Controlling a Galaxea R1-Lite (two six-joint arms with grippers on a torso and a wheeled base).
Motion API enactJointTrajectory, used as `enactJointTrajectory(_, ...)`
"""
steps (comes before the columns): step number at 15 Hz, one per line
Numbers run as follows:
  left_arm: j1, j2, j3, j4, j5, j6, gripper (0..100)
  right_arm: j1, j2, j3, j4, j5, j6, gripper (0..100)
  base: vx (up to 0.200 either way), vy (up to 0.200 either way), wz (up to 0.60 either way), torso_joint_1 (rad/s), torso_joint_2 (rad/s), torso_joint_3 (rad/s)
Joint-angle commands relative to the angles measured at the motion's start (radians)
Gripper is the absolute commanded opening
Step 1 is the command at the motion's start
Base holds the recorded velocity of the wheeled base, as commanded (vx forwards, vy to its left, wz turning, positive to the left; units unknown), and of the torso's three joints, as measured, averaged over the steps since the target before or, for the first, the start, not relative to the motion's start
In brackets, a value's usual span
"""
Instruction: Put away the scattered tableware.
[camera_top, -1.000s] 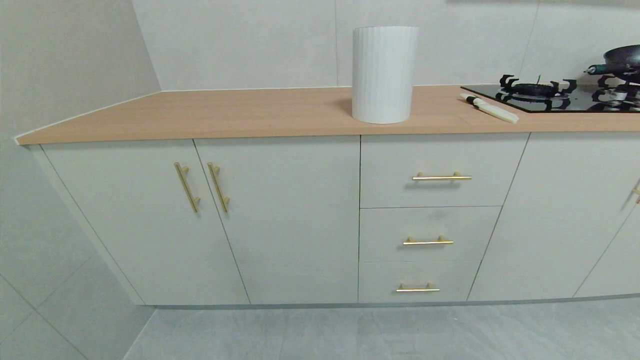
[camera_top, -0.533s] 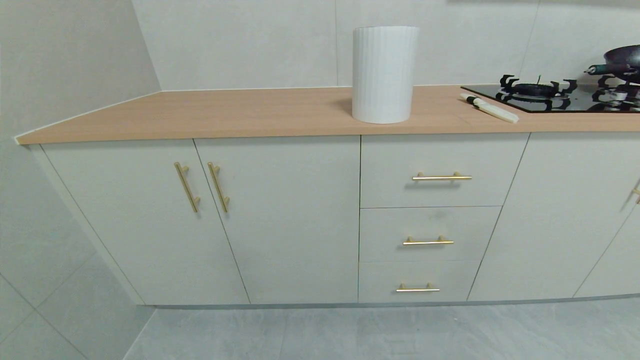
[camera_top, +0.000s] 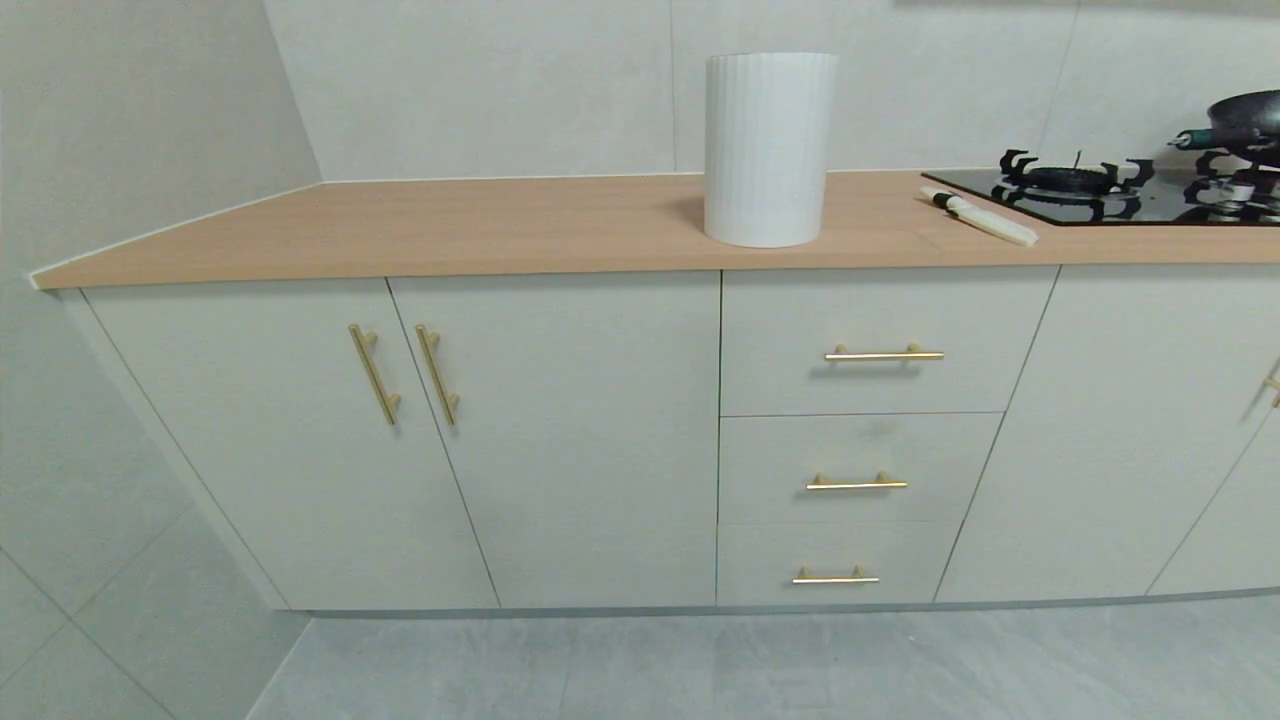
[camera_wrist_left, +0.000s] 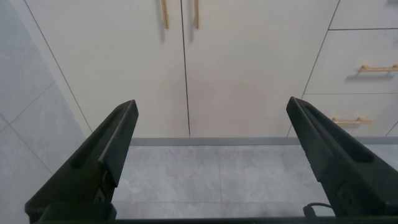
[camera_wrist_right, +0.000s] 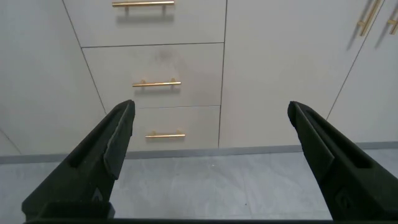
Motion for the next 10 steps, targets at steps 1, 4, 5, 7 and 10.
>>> enactJointTrajectory(1,0.0,0.0,0.0,0.0,0.0,0.0,100,0.0,0.005,-0.003,0.057,0.024,-0.002,100,0.0,0.0,0.0,0.0,0.0,0.0)
enactJointTrajectory(4,0.0,0.0,0.0,0.0,0.0,0.0,100,0.0,0.005,0.0,0.037,0.039,-0.009,100,0.0,0.0,0.0,0.0,0.0,0.0)
enactJointTrajectory(5,0.0,0.0,0.0,0.0,0.0,0.0,100,0.0,0.004,0.0,0.037,0.039,-0.008,100,0.0,0.0,0.0,0.0,0.0,0.0)
enactJointTrajectory(7,0.0,0.0,0.0,0.0,0.0,0.0,100,0.0,0.004,0.0,0.037,0.036,-0.006,100,0.0,0.0,0.0,0.0,0.0,0.0)
enactJointTrajectory(10,0.0,0.0,0.0,0.0,0.0,0.0,100,0.0,0.004,0.0,0.035,0.036,-0.003,100,0.0,0.0,0.0,0.0,0.0,0.0)
